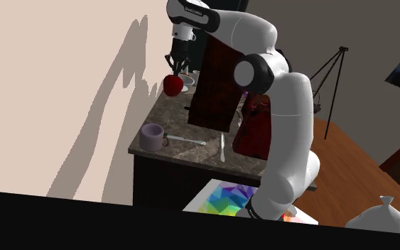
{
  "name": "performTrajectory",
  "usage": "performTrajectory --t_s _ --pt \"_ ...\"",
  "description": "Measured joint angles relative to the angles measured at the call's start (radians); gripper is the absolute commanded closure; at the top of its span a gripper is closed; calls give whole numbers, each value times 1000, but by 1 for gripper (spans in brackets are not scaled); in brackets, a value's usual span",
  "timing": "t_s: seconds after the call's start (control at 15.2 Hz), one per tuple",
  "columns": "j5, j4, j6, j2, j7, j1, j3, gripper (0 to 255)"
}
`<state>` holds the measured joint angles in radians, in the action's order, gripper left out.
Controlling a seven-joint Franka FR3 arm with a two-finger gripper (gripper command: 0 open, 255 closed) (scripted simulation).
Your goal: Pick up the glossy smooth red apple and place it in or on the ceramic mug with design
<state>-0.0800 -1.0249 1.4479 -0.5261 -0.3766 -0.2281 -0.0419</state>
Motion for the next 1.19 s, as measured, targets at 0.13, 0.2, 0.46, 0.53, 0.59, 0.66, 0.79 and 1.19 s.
performTrajectory --t_s 0.13,0.2,0.46,0.53,0.59,0.66,0.79,1.19 --pt "-1 48 -35 -13 -2 -1 0 255" --pt "-1 76 -56 -21 -5 -1 1 255" --pt "1 6 -53 49 -34 25 7 255" --pt "2 -55 -33 91 -46 36 10 255" --pt "3 -71 -37 112 -61 47 14 255" --pt "4 -112 -26 143 -74 58 18 255" --pt "6 -219 -1 227 -106 83 28 255" --pt "4 -386 18 382 -209 148 68 255"
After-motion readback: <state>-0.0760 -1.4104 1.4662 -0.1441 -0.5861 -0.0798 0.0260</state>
